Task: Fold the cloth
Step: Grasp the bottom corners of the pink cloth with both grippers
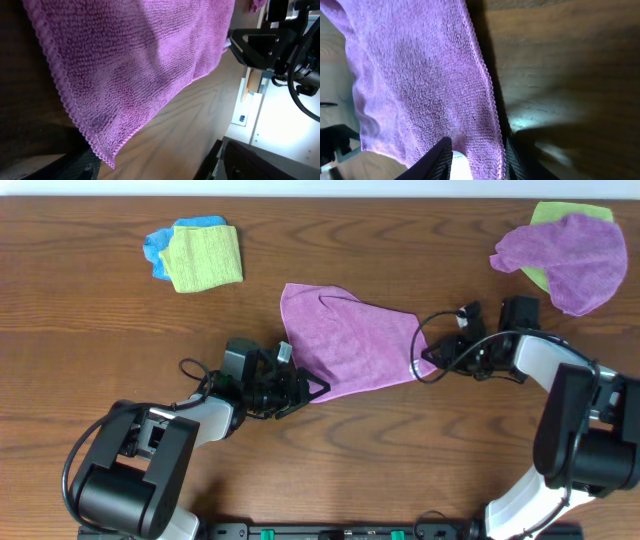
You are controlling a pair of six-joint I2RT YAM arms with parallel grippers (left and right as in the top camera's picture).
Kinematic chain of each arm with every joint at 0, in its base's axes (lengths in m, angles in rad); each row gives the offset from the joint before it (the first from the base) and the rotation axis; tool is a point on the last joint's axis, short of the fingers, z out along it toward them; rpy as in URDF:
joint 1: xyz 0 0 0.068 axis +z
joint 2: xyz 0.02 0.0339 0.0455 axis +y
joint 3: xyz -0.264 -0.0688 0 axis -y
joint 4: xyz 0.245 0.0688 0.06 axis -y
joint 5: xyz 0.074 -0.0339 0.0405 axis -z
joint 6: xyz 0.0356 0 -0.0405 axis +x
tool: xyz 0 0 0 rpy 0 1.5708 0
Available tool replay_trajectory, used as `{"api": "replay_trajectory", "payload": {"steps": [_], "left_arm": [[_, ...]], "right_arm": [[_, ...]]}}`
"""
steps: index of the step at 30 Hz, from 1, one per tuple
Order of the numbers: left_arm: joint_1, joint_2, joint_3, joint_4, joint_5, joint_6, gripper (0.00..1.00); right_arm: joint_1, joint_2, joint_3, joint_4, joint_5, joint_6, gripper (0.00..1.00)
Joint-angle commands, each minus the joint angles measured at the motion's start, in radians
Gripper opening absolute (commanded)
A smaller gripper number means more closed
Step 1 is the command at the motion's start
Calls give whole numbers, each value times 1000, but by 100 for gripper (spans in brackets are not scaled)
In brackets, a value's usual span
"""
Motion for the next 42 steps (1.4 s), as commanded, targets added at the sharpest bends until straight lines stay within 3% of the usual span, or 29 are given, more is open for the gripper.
{"api": "replay_trajectory", "payload": {"steps": [1, 8, 12, 14, 20, 22, 26, 36, 42], "left_arm": [[-1, 16, -5, -3, -16, 0, 79], [-1, 16, -5, -2, -22, 0, 78], [-1, 16, -5, -2, -23, 0, 66], [-1, 16, -5, -2, -29, 0, 55], [-1, 16, -5, -2, -42, 0, 47], [-1, 16, -5, -2, -45, 0, 31], [-1, 16, -5, -3, -45, 0, 8], [7, 16, -3, -2, -21, 0, 6], [78, 14, -2, 8, 21, 1, 6]], "right_arm": [[19, 51, -23, -31, 74, -18, 35], [19, 51, -23, -74, 141, -18, 33], [19, 51, -23, -79, 148, -17, 31], [19, 51, -23, -79, 148, -17, 27], [19, 51, -23, -75, 148, -17, 10], [19, 51, -23, -72, 148, -17, 3], [19, 51, -23, -64, 135, -17, 1], [23, 50, -22, -72, 86, 14, 1], [63, 34, -19, -81, 87, 28, 2]]}}
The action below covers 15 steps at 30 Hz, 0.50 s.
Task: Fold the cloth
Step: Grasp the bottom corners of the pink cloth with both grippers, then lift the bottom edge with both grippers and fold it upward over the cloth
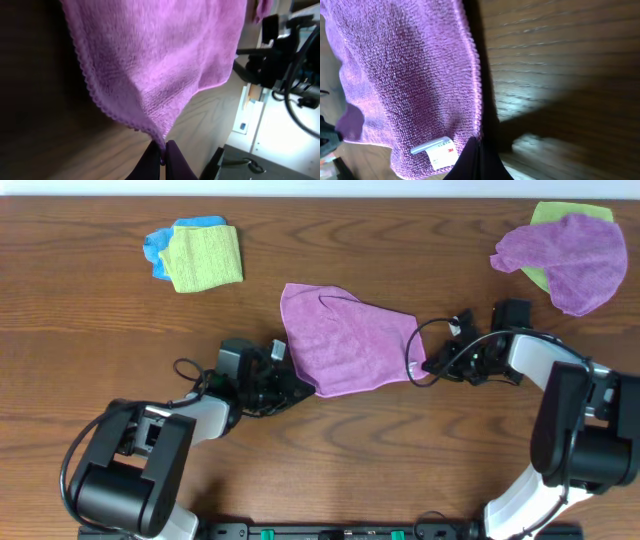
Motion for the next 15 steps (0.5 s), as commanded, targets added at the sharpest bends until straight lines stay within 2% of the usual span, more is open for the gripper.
{"api": "replay_trajectory", "payload": {"steps": [1, 8, 15], "left_arm": [[56, 8, -1, 7, 51, 9, 6], [130, -98, -1, -30, 60, 121, 6], [132, -204, -1, -240, 21, 232, 6]], "right_arm": [[43, 19, -18, -16, 60, 18, 2], [143, -53, 72, -106, 258, 37, 2], [203, -157, 98, -148, 333, 112, 2]]}}
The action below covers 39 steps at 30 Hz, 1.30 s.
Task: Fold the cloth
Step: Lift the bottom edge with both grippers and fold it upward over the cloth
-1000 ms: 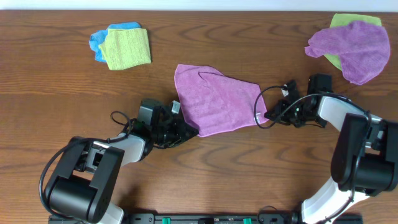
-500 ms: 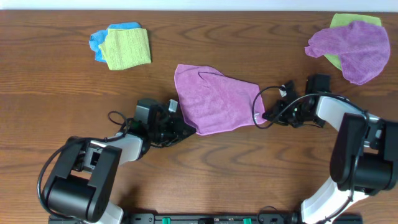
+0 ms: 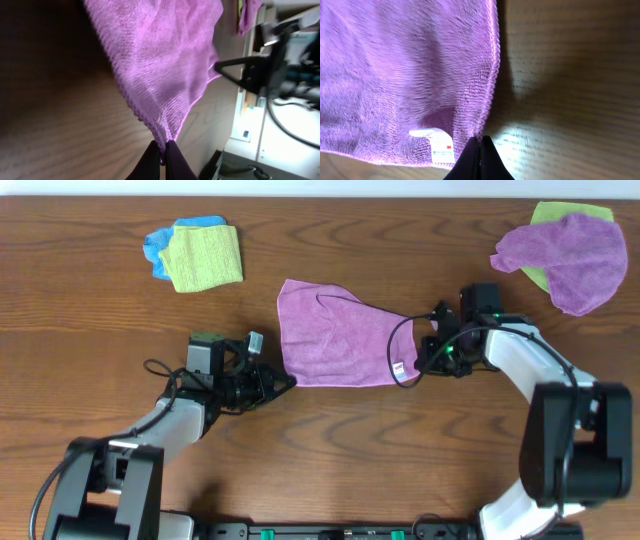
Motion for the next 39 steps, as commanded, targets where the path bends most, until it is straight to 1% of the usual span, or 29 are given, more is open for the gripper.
{"api": "replay_trajectory", "payload": {"steps": [1, 4, 8, 13, 14, 19, 31, 39], "left_arm": [[4, -44, -2, -37, -23, 77, 6], [4, -84, -2, -67, -26, 81, 6], [4, -132, -2, -105, -34, 86, 6], [4, -206, -2, -189, -46, 107, 6], [4, -225, -2, -194, -48, 107, 6], [4, -320, 2, -199, -55, 106, 6], [2, -431, 67, -273, -66, 107, 6], [2, -444, 211, -455, -75, 221, 6]], "right_arm": [[36, -64, 20, -21, 80, 51, 1], [70, -104, 20, -45, 121, 52, 1], [98, -139, 20, -66, 124, 78, 2], [124, -190, 20, -85, 130, 95, 2], [126, -204, 20, -89, 150, 113, 2], [126, -285, 20, -106, 203, 111, 1], [127, -447, 21, -135, 203, 128, 2], [127, -502, 41, -165, 198, 145, 2]]}}
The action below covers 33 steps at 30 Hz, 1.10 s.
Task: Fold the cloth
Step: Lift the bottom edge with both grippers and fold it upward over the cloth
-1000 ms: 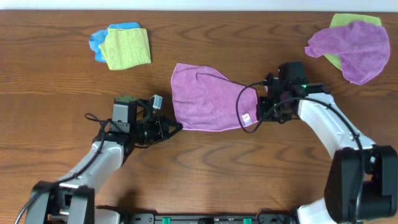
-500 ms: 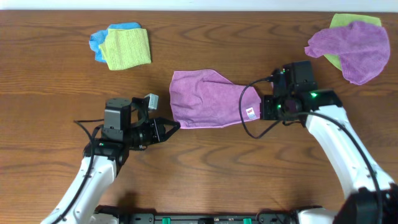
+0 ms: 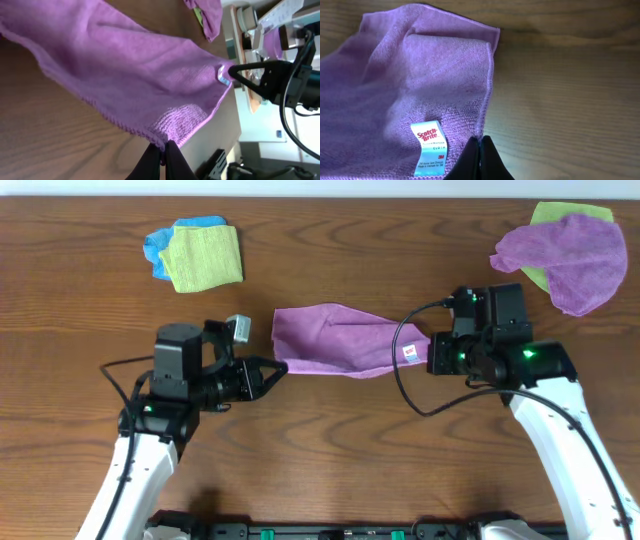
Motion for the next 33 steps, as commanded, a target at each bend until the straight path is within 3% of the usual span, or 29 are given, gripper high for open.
{"api": "replay_trajectory", "payload": {"steps": [1, 17, 33], "left_arm": [[1, -10, 56, -41, -5, 71, 6], [1, -14, 85, -175, 34, 71, 6], [1, -27, 116, -337, 23, 101, 6]], "right_arm": [[8, -24, 38, -21, 1, 29, 1], [57, -24, 164, -243, -18, 51, 2], [60, -24, 167, -457, 32, 82, 2]]}}
